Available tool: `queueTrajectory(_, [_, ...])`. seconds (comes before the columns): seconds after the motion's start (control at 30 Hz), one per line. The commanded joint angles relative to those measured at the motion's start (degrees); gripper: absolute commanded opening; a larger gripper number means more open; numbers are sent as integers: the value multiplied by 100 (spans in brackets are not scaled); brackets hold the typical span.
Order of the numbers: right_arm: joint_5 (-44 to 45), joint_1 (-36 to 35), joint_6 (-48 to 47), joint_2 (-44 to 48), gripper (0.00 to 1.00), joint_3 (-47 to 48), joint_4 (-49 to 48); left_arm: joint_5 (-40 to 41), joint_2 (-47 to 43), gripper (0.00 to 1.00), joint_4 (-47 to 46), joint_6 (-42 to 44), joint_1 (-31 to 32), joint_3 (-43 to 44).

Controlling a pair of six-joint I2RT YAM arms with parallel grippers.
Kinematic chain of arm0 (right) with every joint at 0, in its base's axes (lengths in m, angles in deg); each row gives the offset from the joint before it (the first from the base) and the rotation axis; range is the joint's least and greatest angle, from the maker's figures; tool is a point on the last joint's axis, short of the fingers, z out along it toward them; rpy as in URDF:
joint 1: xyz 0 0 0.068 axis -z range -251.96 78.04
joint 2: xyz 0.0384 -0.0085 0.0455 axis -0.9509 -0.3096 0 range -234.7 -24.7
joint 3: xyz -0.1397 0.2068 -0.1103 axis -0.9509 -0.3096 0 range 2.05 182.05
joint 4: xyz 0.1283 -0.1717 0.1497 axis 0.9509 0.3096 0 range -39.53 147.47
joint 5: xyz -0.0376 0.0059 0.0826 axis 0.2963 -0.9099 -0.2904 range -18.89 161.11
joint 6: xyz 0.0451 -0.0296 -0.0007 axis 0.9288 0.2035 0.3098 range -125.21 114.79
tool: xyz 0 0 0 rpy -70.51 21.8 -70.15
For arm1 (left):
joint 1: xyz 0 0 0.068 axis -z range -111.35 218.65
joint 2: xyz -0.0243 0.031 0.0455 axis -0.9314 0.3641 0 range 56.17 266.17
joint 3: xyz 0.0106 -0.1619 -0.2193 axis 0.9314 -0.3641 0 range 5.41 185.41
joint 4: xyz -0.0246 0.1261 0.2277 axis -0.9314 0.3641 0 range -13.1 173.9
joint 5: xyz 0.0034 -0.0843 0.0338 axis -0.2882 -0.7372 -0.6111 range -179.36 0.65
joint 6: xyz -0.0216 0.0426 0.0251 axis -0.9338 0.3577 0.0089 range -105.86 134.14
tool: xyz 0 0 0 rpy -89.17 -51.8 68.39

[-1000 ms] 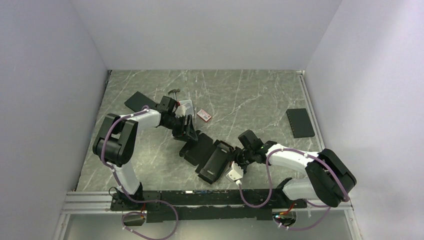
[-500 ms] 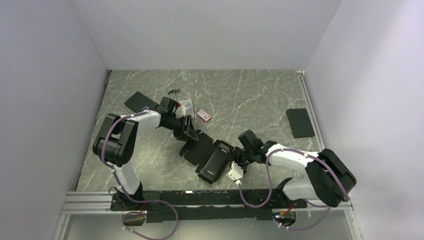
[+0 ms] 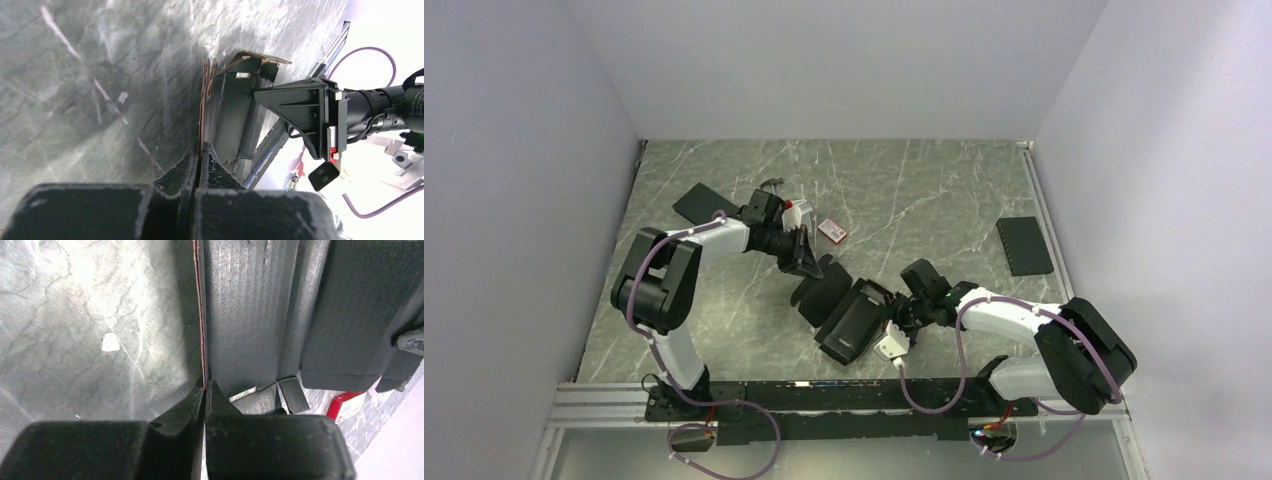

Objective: Fold the paper box
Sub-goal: Fold the paper box at the center of the board.

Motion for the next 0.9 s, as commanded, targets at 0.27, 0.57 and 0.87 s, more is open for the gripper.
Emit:
queueTrajectory(0.27, [-141,53,531,-206,8,167,-196,972,-467,0,1297,888,647,1049])
queueTrajectory(0.57, [-620,443,528,-118,56,822,1053,1437,-222,0,1748,1338,805,1524])
queueTrajectory(0.87, [-1844,1071,666,12,63,2281,3678,1617,-266,0,1940,1754,810,1752])
